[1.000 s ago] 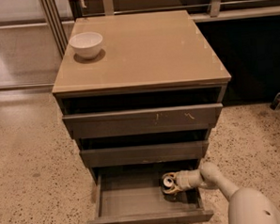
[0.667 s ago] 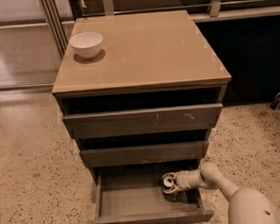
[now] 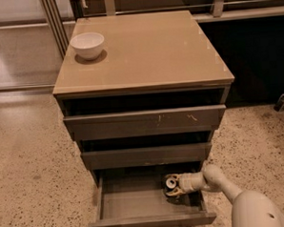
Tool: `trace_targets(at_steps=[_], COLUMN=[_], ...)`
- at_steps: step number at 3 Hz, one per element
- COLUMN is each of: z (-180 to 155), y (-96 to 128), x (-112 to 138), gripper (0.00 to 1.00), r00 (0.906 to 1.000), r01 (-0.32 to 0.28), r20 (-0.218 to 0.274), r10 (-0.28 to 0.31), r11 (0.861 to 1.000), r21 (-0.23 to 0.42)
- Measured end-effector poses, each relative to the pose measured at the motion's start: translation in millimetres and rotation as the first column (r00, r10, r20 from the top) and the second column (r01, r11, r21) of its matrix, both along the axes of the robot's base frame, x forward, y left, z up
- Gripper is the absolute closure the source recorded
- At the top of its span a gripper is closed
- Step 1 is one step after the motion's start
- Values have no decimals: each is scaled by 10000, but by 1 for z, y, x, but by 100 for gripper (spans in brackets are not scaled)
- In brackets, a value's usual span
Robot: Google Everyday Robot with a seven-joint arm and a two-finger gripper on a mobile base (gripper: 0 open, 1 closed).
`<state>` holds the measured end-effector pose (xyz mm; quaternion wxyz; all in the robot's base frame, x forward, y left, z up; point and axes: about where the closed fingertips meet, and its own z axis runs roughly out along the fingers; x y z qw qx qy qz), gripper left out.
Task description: Place pepsi can into bottom drawer
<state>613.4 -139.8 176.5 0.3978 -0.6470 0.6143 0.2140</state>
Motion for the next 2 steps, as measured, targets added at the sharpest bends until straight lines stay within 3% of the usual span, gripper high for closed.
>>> trace_targets(at_steps=[1, 2], z=[0, 0], y=[0, 0], x=[0, 0], gripper=[0, 0], r00=[10000, 10000], r01=[-5, -5], r20=[-4, -4], r10=[5, 5], r11=[10000, 10000], r21=[3, 4])
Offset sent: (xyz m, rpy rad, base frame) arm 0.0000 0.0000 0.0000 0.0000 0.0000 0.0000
